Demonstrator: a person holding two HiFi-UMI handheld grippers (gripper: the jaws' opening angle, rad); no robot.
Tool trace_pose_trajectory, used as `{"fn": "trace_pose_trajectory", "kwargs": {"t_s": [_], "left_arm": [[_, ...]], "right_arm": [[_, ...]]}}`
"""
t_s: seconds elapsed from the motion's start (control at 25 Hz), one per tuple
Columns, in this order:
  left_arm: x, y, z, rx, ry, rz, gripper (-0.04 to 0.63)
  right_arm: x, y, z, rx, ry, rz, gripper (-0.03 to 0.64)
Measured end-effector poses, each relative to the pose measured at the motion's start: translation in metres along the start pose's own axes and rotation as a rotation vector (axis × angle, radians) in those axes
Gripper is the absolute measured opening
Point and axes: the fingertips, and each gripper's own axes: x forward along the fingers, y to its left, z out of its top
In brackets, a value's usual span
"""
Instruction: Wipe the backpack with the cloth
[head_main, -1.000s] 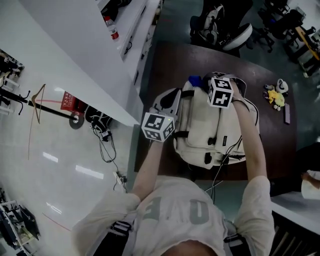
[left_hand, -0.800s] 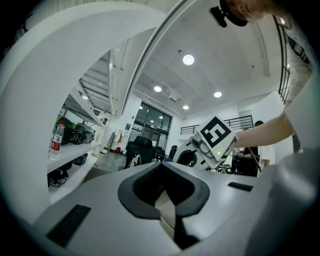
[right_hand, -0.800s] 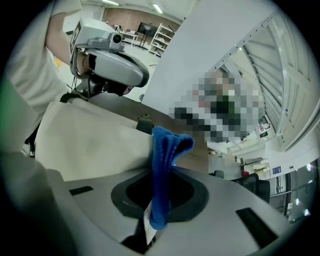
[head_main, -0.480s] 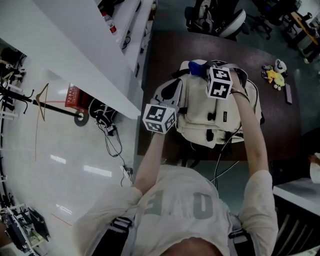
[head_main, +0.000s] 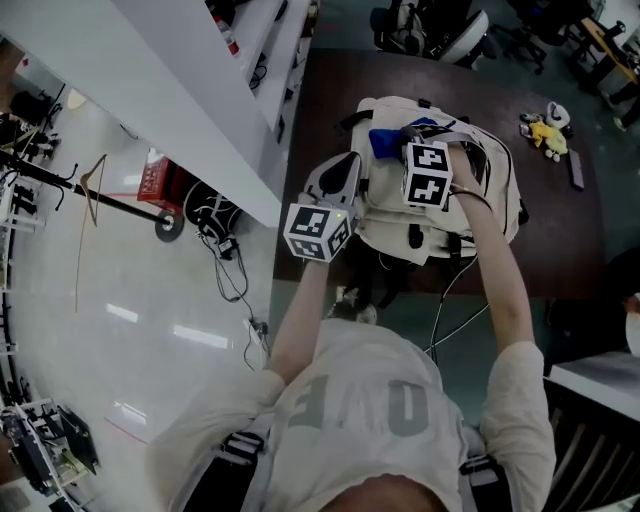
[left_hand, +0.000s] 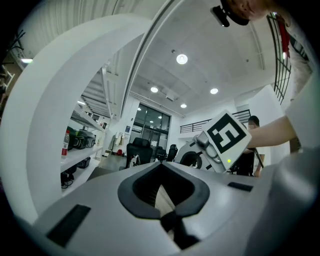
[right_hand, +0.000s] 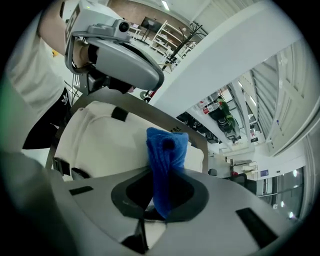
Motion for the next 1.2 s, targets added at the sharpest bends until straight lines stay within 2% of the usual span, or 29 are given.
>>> {"fn": "trace_pose_trajectory", "kwargs": {"t_s": [0.24, 0.4, 0.52, 0.72, 0.88, 1.2], "left_arm": [[-0.031, -0.016, -0.010, 0.010, 0.032, 0.026, 0.005], [-0.042, -0.022, -0.009, 0.022, 0.030, 0.004, 0.005], [-0.050, -0.027, -0.005, 0.014, 0.015, -0.015, 0.005], [-0.070, -0.036, 0.004, 0.005, 0.001, -0.074, 0.005], [-0.091, -0.036, -0.005, -0.004, 0.022, -0.116, 0.005], [-0.125, -0.029, -0.019, -0.048, 0.044, -0.118, 0.005]], "right_arm": [[-0.017, 0.033, 0.031, 0.047, -0.035, -0.057, 0.041], [-0.015, 0.050, 0.044, 0.045, 0.009, -0.115, 0.041], [-0.016, 0.072, 0.055, 0.083, 0.002, -0.104, 0.041], [-0.018, 0.100, 0.065, 0.117, 0.047, -0.106, 0.041], [-0.015, 0.112, 0.068, 0.176, 0.091, -0.137, 0.041], [-0.009, 0.153, 0.075, 0.278, 0.123, -0.096, 0.041]]}}
